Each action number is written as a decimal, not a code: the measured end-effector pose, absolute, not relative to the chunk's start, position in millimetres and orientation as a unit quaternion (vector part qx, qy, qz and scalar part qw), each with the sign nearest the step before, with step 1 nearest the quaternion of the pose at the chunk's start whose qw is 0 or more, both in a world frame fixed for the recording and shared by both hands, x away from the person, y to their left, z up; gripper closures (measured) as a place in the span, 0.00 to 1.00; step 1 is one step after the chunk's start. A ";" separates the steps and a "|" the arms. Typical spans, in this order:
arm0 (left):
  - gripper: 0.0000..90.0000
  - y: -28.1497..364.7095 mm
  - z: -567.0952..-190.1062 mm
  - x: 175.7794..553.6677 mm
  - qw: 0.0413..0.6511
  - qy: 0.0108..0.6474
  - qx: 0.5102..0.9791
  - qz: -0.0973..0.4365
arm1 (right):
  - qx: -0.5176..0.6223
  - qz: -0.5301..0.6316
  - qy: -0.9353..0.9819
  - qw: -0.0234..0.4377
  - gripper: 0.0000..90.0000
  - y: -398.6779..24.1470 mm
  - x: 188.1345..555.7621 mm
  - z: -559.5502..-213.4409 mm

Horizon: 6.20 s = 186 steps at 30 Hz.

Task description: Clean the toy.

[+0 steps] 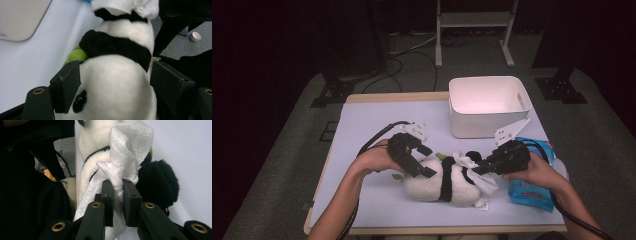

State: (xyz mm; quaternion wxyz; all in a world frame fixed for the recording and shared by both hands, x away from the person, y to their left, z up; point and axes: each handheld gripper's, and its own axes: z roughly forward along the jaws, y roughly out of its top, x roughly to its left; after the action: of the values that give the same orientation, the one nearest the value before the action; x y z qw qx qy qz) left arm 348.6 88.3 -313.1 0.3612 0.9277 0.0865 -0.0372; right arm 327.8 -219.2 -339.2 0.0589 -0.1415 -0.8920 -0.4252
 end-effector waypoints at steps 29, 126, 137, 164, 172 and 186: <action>0.86 52.5 -336.1 383.4 0.305 0.085 0.947 -0.055 | -0.116 -0.413 -0.901 0.058 0.89 -214.5 312.4 -338.0; 0.66 82.3 -316.0 351.6 0.387 0.052 0.920 -0.026 | -0.145 -0.346 -0.925 0.053 0.89 -198.1 343.6 -337.7; 0.54 112.7 -314.6 349.9 0.410 0.082 0.908 -0.014 | -0.183 -0.367 -0.911 0.033 0.89 -225.8 353.7 -325.8; 0.33 175.9 -336.6 345.9 0.422 0.173 0.889 0.032 | -0.342 -0.361 -0.866 -0.042 0.89 -358.9 344.9 -303.2; 0.30 176.2 -345.3 344.3 0.421 0.185 0.887 0.035 | -0.383 -0.329 -0.862 -0.041 0.87 -379.3 341.8 -334.4; 0.24 177.9 -355.1 341.8 0.407 0.202 0.890 0.038 | -0.399 -0.340 -0.851 -0.031 0.69 -392.4 336.1 -352.2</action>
State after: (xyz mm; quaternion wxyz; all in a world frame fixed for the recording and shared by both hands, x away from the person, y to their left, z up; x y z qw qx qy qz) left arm 341.8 177.9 -355.1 0.4069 0.8899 0.2025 0.0383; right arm 336.1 -392.4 -352.2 -0.0311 -0.3988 -0.8512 -0.3397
